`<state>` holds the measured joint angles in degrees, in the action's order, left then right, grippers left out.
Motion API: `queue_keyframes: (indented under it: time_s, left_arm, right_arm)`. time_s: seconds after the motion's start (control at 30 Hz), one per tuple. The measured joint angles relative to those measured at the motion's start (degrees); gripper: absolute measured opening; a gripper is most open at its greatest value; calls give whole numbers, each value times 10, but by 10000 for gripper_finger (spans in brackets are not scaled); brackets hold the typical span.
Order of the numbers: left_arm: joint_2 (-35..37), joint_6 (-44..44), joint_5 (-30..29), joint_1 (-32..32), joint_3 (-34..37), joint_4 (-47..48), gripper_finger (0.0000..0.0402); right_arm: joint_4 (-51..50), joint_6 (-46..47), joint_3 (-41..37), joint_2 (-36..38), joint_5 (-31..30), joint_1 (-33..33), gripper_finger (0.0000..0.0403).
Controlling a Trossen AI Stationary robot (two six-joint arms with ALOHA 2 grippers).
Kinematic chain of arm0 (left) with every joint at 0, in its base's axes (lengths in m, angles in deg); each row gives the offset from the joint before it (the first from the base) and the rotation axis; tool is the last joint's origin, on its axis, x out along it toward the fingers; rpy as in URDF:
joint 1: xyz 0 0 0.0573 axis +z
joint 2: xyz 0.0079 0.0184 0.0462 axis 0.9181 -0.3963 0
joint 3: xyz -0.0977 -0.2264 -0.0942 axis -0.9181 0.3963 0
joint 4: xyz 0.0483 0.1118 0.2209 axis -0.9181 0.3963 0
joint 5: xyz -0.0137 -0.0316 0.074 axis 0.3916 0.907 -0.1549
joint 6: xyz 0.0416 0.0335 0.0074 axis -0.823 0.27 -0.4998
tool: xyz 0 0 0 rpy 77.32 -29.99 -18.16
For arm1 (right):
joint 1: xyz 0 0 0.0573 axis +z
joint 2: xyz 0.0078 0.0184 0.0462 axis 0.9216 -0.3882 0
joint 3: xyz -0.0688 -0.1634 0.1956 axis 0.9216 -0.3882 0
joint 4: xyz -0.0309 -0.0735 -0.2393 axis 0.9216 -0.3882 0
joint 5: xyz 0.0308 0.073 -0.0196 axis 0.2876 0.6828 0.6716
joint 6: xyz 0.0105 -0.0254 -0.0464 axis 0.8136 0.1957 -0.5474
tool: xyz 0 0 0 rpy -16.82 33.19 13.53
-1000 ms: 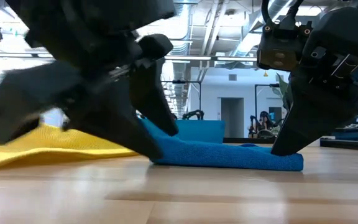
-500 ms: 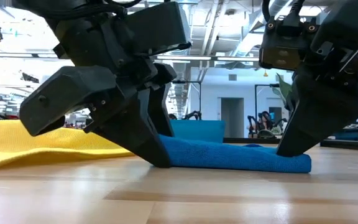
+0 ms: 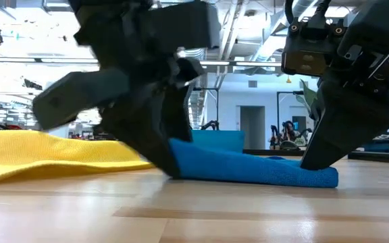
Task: Roll microfiber towels into tight, uniform cylinder then place into a basket
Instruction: Roll the blue microfiber cloth
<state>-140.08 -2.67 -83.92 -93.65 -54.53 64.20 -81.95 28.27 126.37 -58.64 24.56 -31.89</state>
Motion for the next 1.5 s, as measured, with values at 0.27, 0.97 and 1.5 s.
queue_keyframes:
  time_s: [0.27,0.97,1.5]
  left_arm:
    - [1,53,-2,-7,-41,66,214]
    - [-16,21,19,-24,-39,24,206]
    - [-44,32,19,-12,-42,17,205]
  right_arm:
    - [1,0,0,0,0,0,16]
    - [7,5,0,0,9,1,19]
    - [10,5,0,-1,13,10,18]
